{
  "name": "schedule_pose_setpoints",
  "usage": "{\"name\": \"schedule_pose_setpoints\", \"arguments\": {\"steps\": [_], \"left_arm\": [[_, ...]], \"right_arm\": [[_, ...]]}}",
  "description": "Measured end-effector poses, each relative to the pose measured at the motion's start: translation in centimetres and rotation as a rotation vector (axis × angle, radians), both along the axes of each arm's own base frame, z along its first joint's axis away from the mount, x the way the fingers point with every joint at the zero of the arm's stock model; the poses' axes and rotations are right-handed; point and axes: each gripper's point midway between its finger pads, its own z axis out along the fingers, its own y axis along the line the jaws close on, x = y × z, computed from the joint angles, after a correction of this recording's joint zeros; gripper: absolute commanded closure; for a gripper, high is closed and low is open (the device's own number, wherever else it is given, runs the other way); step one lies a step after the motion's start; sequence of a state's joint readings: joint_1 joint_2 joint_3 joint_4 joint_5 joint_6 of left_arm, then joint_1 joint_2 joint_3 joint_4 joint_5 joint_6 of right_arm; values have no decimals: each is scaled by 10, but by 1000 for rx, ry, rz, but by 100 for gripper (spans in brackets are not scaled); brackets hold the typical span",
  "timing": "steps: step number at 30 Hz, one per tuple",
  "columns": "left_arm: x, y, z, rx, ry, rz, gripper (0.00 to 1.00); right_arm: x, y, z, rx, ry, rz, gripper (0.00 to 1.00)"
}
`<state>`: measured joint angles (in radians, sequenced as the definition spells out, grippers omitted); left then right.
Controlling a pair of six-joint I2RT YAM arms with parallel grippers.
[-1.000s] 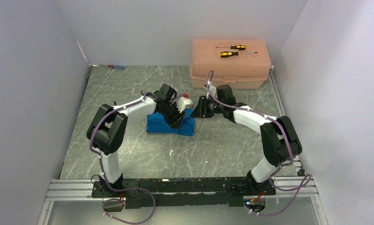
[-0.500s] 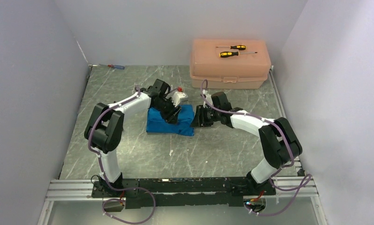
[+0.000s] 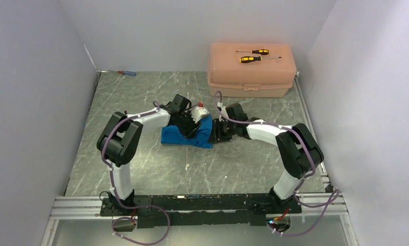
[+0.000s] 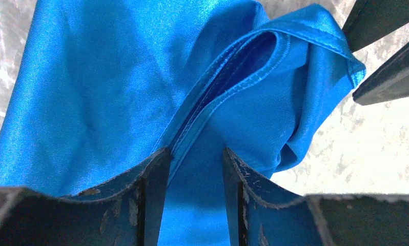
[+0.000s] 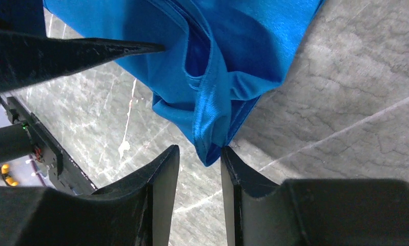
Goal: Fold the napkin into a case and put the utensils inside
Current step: Smooth out the 2/3-rectangle-folded napkin at the center of the board.
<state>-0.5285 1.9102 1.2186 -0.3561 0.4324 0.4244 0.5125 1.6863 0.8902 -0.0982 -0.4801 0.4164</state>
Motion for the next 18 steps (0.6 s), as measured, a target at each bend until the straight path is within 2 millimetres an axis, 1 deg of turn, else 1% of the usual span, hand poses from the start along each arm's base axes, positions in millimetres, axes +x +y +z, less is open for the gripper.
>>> {"name": "schedule_pose_setpoints", "arguments": {"steps": [3, 4, 7, 9, 18], "left_arm": [[2, -6, -1, 7, -51, -7, 53], [3, -7, -1, 10, -64, -10, 53], [3, -10, -1, 21, -94, -16, 54], [4, -12, -2, 27, -107, -21, 54], [2, -10, -1, 39, -146, -50, 54]], "right_arm": [[4, -2, 0, -21, -15, -3, 63], [5, -2, 0, -25, -22, -4, 66], [7, -3, 0, -33, -31, -3, 77], [9, -2, 1, -32, -37, -1, 82], [20, 2, 8, -20, -52, -6, 83]]}}
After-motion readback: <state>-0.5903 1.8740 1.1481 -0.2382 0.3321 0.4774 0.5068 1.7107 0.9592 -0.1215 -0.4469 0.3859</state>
